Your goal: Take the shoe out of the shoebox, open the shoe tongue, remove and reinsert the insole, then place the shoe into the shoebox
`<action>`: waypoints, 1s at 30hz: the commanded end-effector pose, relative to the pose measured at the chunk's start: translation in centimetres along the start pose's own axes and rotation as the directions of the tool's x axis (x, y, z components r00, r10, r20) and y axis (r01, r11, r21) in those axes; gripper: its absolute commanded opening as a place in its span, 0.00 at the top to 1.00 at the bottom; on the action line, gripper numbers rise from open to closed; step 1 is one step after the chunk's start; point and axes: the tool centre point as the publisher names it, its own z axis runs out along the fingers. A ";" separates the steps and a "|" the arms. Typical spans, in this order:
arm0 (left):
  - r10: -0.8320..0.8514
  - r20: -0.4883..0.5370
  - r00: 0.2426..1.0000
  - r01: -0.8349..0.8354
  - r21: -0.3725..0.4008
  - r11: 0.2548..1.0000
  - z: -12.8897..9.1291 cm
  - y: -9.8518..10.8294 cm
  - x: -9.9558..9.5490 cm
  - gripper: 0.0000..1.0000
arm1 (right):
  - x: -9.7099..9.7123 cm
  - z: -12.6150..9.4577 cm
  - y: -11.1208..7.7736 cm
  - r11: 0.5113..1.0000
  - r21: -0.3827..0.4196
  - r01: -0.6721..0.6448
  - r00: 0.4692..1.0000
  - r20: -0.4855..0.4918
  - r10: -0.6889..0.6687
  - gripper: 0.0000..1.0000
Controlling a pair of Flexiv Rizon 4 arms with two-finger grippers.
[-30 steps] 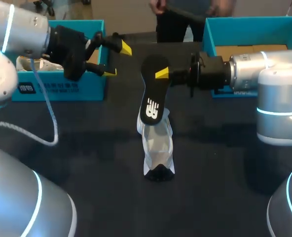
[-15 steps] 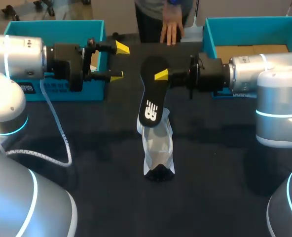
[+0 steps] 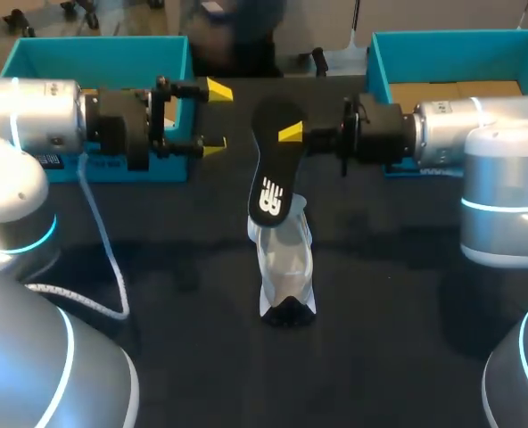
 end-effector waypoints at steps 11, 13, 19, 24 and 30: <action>-0.019 0.104 0.994 0.018 0.007 1.000 2.7 1.0 1.1 0.00 | -0.3 2.0 -0.2 1.000 0.008 0.015 1.000 -0.024 -0.015 1.00; -0.027 0.110 0.994 0.025 0.017 1.000 3.1 0.7 1.0 0.03 | -0.4 2.3 -0.1 1.000 0.013 0.014 0.999 -0.030 -0.013 1.00; -0.045 0.114 0.992 0.042 0.026 0.999 4.0 0.4 1.1 0.33 | -0.6 2.8 0.0 0.999 0.031 0.015 0.999 -0.036 -0.014 1.00; -0.062 0.120 0.991 0.059 0.026 0.998 4.5 0.5 1.2 0.59 | -0.6 3.1 -0.3 0.999 0.037 0.019 0.999 -0.038 -0.017 1.00; -0.073 0.120 0.990 0.070 0.025 0.997 4.8 0.6 1.3 0.65 | -0.4 3.2 -0.7 0.999 0.038 0.022 0.999 -0.038 -0.021 1.00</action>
